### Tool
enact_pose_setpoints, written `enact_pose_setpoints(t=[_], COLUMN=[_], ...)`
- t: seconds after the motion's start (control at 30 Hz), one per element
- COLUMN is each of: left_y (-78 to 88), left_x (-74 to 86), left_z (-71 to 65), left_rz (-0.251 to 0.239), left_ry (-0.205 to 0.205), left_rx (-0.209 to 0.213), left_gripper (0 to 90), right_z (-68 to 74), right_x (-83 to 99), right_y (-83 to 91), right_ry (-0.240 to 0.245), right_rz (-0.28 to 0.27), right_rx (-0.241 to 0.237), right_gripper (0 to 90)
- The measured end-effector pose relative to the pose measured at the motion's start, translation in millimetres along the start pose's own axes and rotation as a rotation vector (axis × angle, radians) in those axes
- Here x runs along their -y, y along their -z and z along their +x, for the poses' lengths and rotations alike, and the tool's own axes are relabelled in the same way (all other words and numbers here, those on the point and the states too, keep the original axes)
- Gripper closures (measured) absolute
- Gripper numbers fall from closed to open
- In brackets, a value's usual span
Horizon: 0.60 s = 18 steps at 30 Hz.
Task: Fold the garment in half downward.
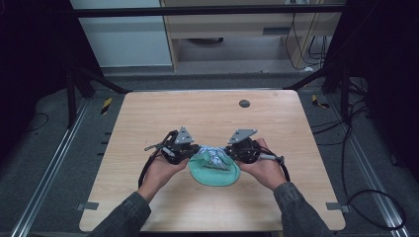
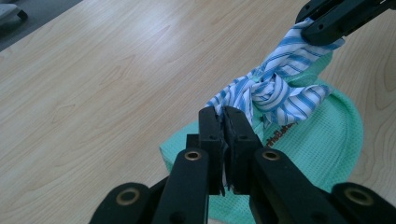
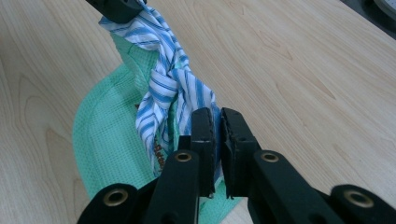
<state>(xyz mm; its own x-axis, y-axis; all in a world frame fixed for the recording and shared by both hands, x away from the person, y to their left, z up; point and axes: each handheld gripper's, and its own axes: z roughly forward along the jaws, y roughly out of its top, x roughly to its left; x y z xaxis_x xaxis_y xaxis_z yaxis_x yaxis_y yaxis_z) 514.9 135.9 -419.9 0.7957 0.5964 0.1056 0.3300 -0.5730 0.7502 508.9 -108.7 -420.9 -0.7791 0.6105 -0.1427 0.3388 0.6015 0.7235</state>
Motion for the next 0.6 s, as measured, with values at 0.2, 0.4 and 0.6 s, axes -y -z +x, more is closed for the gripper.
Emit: enact_pose_setpoints(t=[0.2, 0.4, 0.6], left_y=[-1.8, -2.1, -2.5], left_x=[4.7, 6.9, 8.7], left_z=[-4.4, -6.8, -10.5], left_rz=[0.003, -0.001, -0.002], left_ry=[-0.003, -0.004, -0.012], left_rx=[0.007, 0.012, 0.018], left_gripper=[86.4, 86.5, 86.5], right_z=[3.7, 5.3, 6.6], right_x=[3.6, 6.6, 9.3], right_y=[-0.3, 2.0, 3.7], right_ry=[0.007, 0.009, 0.019], right_rz=[0.002, 0.004, 0.006], right_rx=[-0.006, -0.008, -0.009], right_gripper=[84.0, 84.0, 84.0])
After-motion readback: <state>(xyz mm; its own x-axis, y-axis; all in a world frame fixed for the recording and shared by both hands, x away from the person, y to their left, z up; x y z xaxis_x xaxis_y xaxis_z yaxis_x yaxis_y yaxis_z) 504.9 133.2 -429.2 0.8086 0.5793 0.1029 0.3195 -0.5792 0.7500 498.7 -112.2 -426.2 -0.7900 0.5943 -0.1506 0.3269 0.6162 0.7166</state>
